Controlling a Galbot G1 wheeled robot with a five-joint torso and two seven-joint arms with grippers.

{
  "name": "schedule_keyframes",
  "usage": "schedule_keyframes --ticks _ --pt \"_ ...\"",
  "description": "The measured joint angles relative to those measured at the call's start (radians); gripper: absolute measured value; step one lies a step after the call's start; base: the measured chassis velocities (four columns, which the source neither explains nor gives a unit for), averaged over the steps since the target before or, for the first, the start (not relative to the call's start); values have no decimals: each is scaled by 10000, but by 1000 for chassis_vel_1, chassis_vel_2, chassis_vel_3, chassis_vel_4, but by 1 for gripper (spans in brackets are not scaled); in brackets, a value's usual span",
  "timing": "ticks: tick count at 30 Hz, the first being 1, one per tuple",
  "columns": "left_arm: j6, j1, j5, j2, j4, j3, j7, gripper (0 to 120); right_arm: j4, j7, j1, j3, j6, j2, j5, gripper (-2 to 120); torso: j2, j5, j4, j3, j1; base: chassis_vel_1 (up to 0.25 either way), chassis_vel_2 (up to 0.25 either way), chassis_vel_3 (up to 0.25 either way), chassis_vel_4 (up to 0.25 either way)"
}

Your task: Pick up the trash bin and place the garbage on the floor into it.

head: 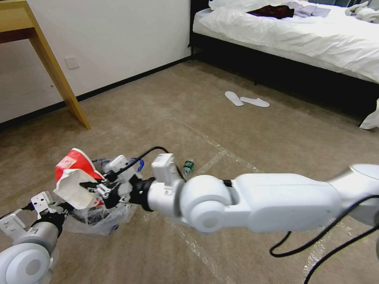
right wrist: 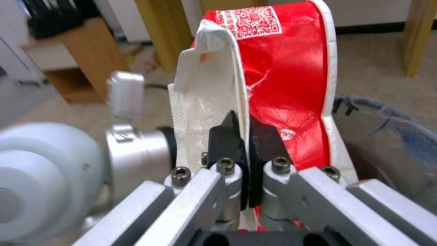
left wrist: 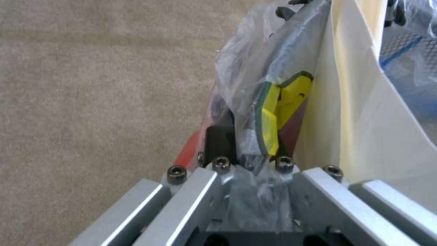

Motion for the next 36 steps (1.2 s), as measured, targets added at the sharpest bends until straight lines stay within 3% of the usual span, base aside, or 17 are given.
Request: schedule_keyframes --ticks 21,28,36 --pt "-16 -85 -30 -122 -103 -44 4 0 -636 990 547 -668 -1405 879 94 0 0 1 -1 0 0 0 0 0 0" --pt "-46 6 -18 -176 -189 -53 26 0 -1860 1216 542 -928 -1974 1528 -297 0 0 1 -1 -1 1 0 0 0 0" --pt "-52 -6 -27 -137 -198 -65 29 0 -2296 1387 580 -1125 -2308 1822 -324 0 0 2 -1 -1 0 0 0 0 0"
